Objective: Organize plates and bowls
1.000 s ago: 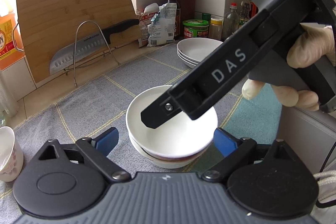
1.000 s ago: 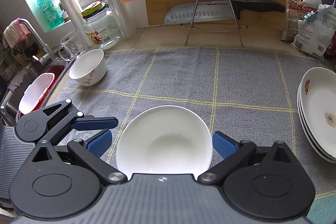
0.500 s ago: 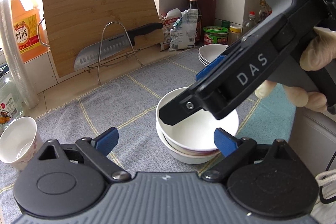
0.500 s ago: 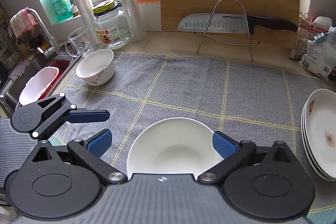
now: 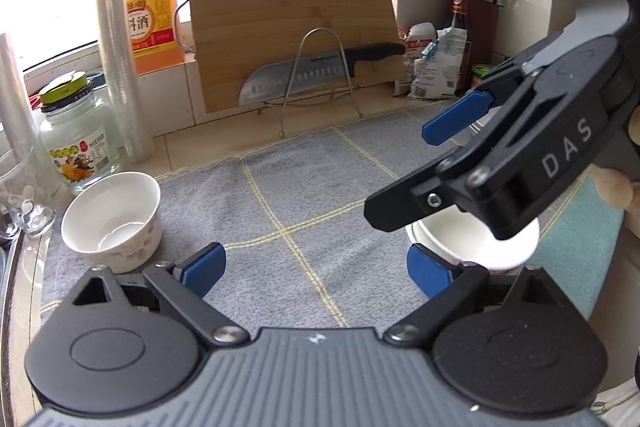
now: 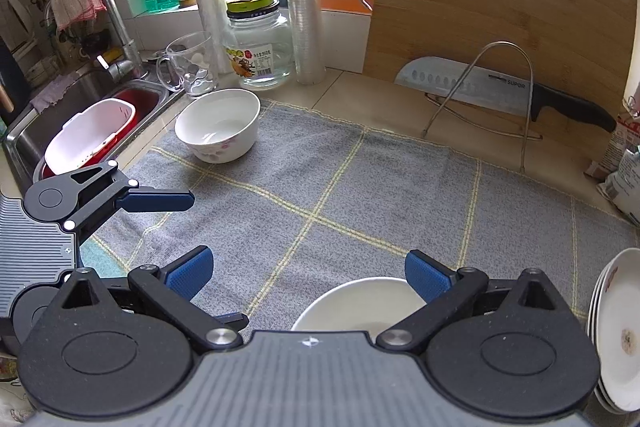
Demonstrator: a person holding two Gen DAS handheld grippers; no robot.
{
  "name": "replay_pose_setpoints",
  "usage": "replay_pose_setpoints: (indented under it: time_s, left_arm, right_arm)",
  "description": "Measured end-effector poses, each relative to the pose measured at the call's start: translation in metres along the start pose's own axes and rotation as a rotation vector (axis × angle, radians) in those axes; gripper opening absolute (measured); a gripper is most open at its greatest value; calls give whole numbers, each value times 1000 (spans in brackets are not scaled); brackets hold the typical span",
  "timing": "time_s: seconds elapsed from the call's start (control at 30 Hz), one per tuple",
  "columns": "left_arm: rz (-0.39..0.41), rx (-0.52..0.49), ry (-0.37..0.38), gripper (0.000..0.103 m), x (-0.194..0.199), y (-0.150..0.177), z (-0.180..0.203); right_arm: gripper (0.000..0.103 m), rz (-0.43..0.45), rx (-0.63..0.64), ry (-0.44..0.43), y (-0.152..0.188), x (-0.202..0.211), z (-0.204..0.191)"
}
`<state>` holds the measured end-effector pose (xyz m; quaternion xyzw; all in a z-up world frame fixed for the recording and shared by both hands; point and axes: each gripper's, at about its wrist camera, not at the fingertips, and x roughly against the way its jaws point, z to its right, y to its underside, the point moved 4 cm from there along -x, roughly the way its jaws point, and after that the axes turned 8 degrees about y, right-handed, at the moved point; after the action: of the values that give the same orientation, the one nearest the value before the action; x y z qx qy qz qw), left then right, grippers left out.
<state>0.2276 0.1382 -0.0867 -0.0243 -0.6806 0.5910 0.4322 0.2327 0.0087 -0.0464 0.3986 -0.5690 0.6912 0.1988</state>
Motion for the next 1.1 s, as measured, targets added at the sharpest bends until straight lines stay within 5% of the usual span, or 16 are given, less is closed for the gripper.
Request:
replay_pose_setpoints:
  time_s: [0.73,1.1]
  left_arm:
    - [38,132,-276,97,21,23,-94]
    - [50,134,-321,97,-5,23,-135]
  right_arm:
    - [103,16,243,-75,-64,-45,-67]
    - [103,19,315,-123,-101,-89,-91]
